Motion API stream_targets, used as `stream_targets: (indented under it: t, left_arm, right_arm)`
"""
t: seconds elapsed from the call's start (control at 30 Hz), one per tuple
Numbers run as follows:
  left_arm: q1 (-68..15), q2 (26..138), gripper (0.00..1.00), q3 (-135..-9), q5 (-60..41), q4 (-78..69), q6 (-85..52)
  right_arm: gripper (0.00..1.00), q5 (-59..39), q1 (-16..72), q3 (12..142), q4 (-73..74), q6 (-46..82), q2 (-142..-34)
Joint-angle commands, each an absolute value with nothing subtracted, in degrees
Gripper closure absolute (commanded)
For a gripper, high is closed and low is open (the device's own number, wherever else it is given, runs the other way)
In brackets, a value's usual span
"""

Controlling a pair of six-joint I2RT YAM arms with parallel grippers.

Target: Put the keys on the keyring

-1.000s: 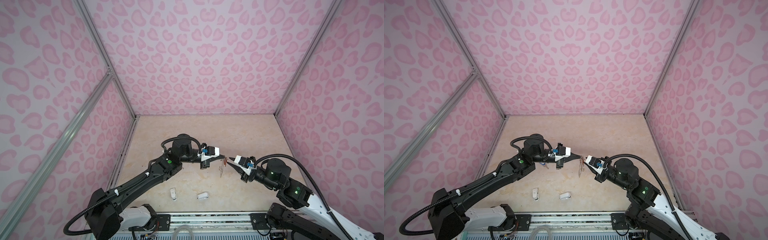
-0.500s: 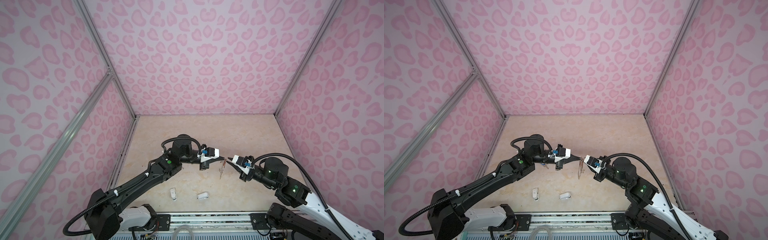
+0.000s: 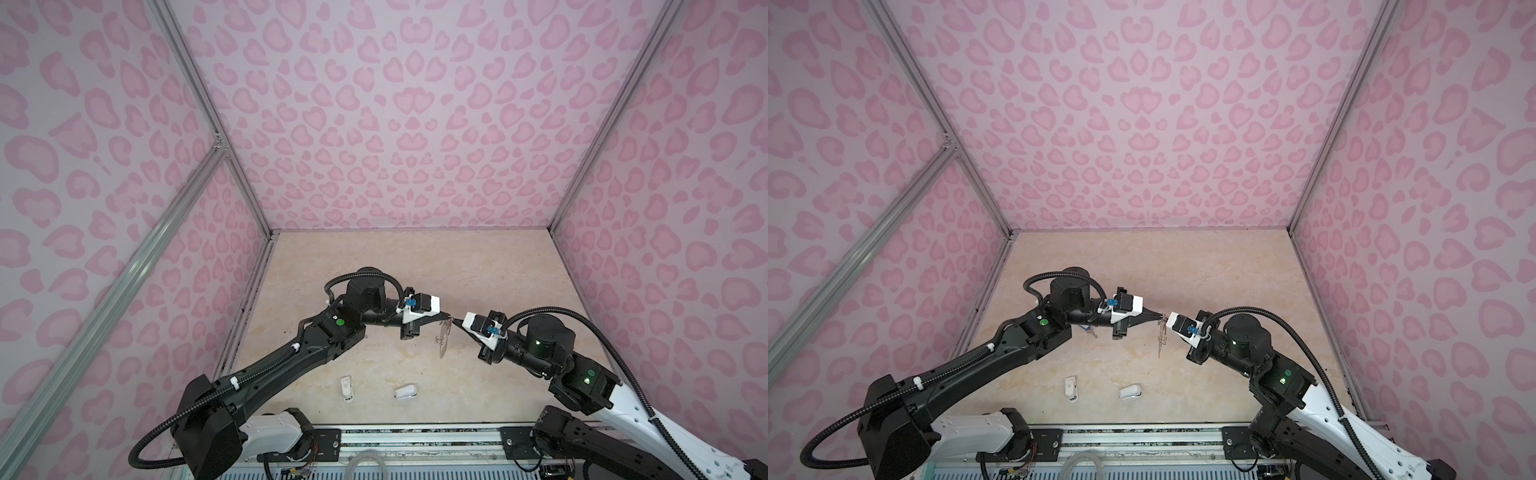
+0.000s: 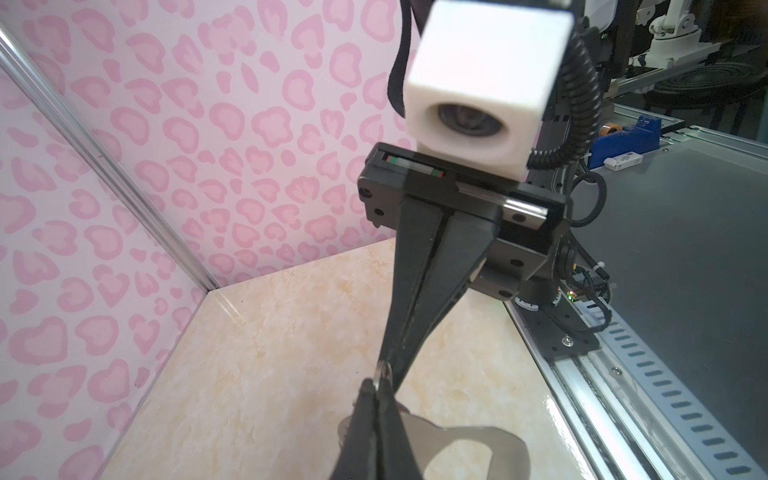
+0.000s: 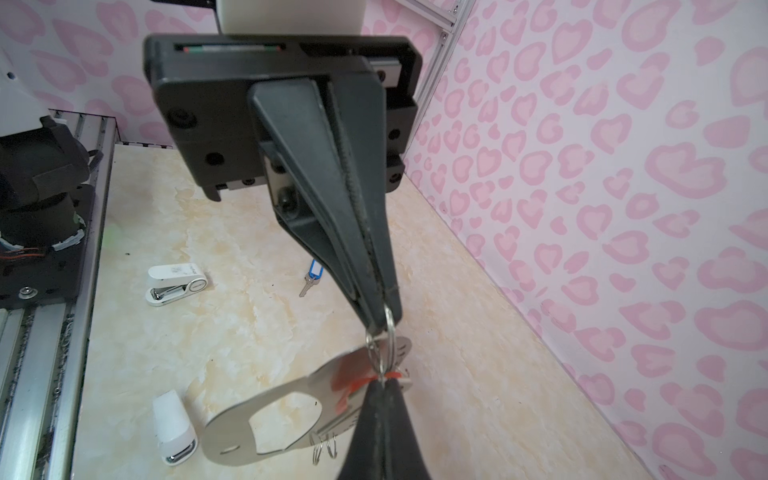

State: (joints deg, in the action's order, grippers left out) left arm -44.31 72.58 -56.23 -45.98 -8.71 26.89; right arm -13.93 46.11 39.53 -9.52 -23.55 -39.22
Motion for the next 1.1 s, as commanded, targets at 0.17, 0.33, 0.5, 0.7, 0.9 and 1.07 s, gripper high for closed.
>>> stream_targets:
  t: [0.17,0.33,0.5,0.7,0.9,1.07]
  left_arm:
    - [-44.37,74.0,0.97,-56.45,-43.3,-16.5,23.31]
    - [-44.29,73.78,0.97,-55.68,-43.32,-17.05,23.02]
    - [-44.16,72.91,0.97,-55.42,-45.24,-15.79,23.62]
    - [-44.12,72.33,0.97,-55.3,-47.49,-13.85,24.79]
    - [-44.12,71.77,0.97,-54.93,-49.21,-12.74,25.25]
    - [-44.15,71.12,0.97,-54.58,-49.66,-12.07,25.56]
  right_arm:
    - [1.0,-12.6,46.49,37.97,-4.75,-20.72,-40.08]
    - [0.82,-11.43,46.44,38.38,-4.94,-20.47,-39.43]
    - [0.76,-11.13,46.39,38.37,-7.9,-20.04,-35.63]
    - [0.73,-16.44,46.32,39.16,-6.83,-17.53,-34.8]
    - [0.76,-17.32,46.27,40.43,-6.86,-16.18,-37.21]
    - [0.81,-18.8,46.32,40.17,-5.64,-14.94,-38.33]
